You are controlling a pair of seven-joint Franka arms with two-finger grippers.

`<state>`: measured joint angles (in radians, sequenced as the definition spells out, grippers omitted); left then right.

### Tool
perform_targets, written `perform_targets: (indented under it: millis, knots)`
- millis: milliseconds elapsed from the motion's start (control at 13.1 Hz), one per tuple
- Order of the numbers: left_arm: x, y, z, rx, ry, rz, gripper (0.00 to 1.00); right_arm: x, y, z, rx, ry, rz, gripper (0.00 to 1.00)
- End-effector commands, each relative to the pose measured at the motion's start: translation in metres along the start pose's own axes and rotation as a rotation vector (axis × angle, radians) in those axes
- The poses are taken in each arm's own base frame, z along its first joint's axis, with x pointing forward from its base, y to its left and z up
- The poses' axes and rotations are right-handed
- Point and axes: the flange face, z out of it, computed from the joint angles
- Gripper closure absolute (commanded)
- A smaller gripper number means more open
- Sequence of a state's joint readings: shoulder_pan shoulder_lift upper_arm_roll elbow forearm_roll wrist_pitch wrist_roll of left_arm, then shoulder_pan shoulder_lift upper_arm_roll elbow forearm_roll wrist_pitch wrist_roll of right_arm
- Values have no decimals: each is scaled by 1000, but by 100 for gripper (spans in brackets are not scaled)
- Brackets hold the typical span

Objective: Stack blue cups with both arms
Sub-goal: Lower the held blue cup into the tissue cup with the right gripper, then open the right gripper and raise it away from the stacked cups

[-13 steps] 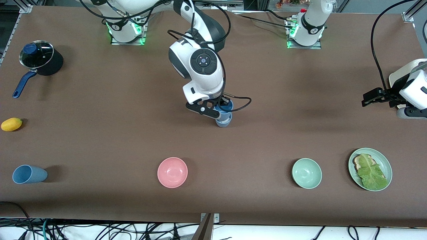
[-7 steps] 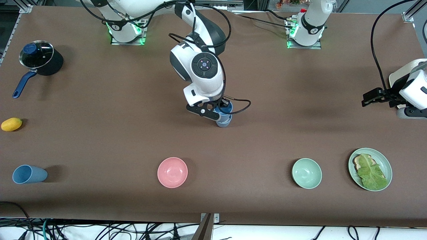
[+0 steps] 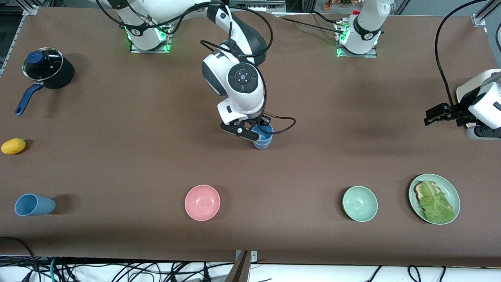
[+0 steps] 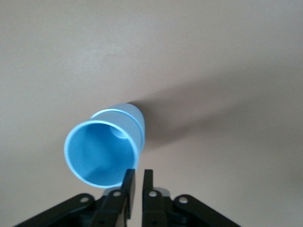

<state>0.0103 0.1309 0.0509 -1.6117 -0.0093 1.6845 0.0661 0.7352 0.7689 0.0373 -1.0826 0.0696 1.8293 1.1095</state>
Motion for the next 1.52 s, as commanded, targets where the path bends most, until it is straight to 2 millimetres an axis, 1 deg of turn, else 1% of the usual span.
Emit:
perform_targets:
  millis: [0,76,152,229,305,381,457,534,610,762,915,991,1067,1143,1220,1372,1448]
  knots:
    - [2,1,3,-18,4,19,0,7,1,-14,-2,15,16,44]
    - [2,1,3,-18,4,19,0,10,5,-14,-16,12,16,38]
    - [1,1,2,-18,6,20,0,25,15,-22,-22,12,28,32]
    - [1,1,2,-18,6,20,0,49,32,-36,-16,7,22,24]
    - [1,1,1,-20,6,20,0,76,53,-51,-10,1,-1,18]
    - [1,1,1,-20,6,20,0,104,77,-60,-17,-15,-34,4]
    - [1,0,2,-20,5,19,0,131,104,-73,-24,-25,-69,0]
    - [1,0,1,-18,7,19,0,147,130,-99,-20,-24,-110,0]
    - [1,0,2,-18,4,19,0,157,153,-122,-26,-29,-125,0]
    - [1,0,2,-18,4,19,0,182,207,-151,-73,-63,-103,0]
    - [1,1,2,-18,3,19,0,195,257,-178,-95,-104,-162,0]
    - [1,1,2,-18,3,19,0,200,278,-192,-90,-97,-172,0]
    - [1,1,2,-18,3,19,0,202,303,-201,-82,-94,-194,0]
    - [1,2,2,-18,3,20,0,203,329,-204,-64,-88,-212,0]
    - [1,2,3,-18,1,20,0,206,364,-209,-45,-87,-209,0]
    - [1,1,4,-18,0,19,0,206,422,-213,-6,-85,-223,0]
    - [1,0,4,-19,0,17,0,200,442,-214,5,-75,-223,0]
